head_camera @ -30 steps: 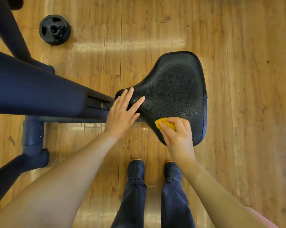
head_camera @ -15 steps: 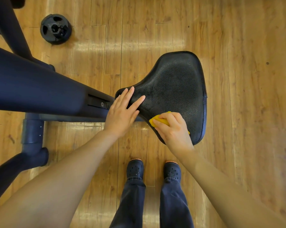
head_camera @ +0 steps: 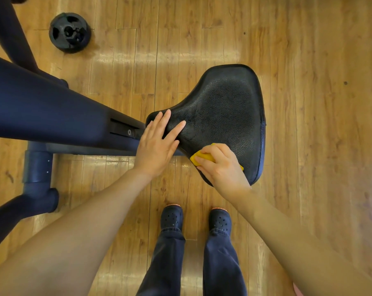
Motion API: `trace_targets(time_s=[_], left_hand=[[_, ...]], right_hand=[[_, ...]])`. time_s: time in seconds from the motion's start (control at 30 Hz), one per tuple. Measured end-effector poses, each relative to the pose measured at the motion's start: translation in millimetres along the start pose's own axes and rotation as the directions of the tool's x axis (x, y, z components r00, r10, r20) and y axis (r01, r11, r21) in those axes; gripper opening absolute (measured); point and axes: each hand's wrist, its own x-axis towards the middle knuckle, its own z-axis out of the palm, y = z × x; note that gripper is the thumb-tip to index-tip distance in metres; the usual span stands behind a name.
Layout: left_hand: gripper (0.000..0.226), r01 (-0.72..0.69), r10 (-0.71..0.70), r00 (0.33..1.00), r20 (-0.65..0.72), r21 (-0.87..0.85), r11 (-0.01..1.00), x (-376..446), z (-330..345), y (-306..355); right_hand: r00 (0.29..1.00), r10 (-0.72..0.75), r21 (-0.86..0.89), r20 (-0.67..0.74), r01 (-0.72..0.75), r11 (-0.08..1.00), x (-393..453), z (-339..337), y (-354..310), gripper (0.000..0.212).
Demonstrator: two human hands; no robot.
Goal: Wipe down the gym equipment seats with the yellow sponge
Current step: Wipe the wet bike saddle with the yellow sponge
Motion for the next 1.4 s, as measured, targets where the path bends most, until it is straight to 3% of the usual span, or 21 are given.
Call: trace_targets(time_s=[0.2, 0.6, 0.67, 0.73, 0.83, 0.97, 1.17, 1.4], left_hand=[[0.048, 0.026, -0.026, 1.0, 0.001, 0.001, 1.0, -0.3, 1.4, 3.8], [0.053, 0.078, -0.078, 0.997, -0.022, -0.009, 0.997, -0.3, 6.1, 10.1], [0.052, 0.07, -0.071, 0.997, -0.021, -0.006, 0.997, -0.4, 5.6, 10.0], [0.052, 0.063, -0.063, 0.998, -0.014, 0.003, 0.998, 0.0, 5.0, 9.4], [0.05, 0.055, -0.055, 0.998, -0.012, 0.006, 0.998, 0.8, 5.6, 8.1], [0.051, 0.077, -0.077, 0.997, -0.007, -0.007, 0.997, 1.9, 5.3, 9.5], [0.052, 0.079, -0.08, 0.997, -0.016, -0.008, 0.997, 1.6, 3.6, 11.1], [0.049, 0.123, -0.124, 0.992, -0.023, -0.029, 0.992, 2.5, 3.9, 18.1]], right_hand=[[0.996, 0.091, 0.002, -0.005, -0.091, 0.996, -41.5, -22.9, 1.0, 0.022], [0.954, 0.289, 0.089, -0.081, -0.282, 0.955, -14.7, 2.3, -23.0, 0.021], [0.931, 0.364, 0.203, -0.033, -0.35, 0.915, -34.2, 1.4, -32.2, 0.025], [0.888, 0.459, 0.265, 0.025, -0.448, 0.854, -51.6, 1.5, -36.5, 0.017], [0.836, 0.547, 0.298, -0.042, -0.512, 0.806, -50.2, -3.4, -37.8, 0.014], [0.866, 0.481, 0.176, -0.136, -0.456, 0.872, -22.7, -12.4, -20.3, 0.023], [0.847, 0.51, 0.121, -0.148, -0.497, 0.86, -21.3, -12.4, -9.6, 0.025], [0.791, 0.6, 0.213, -0.124, -0.569, 0.794, -68.2, -12.9, -38.0, 0.029]])
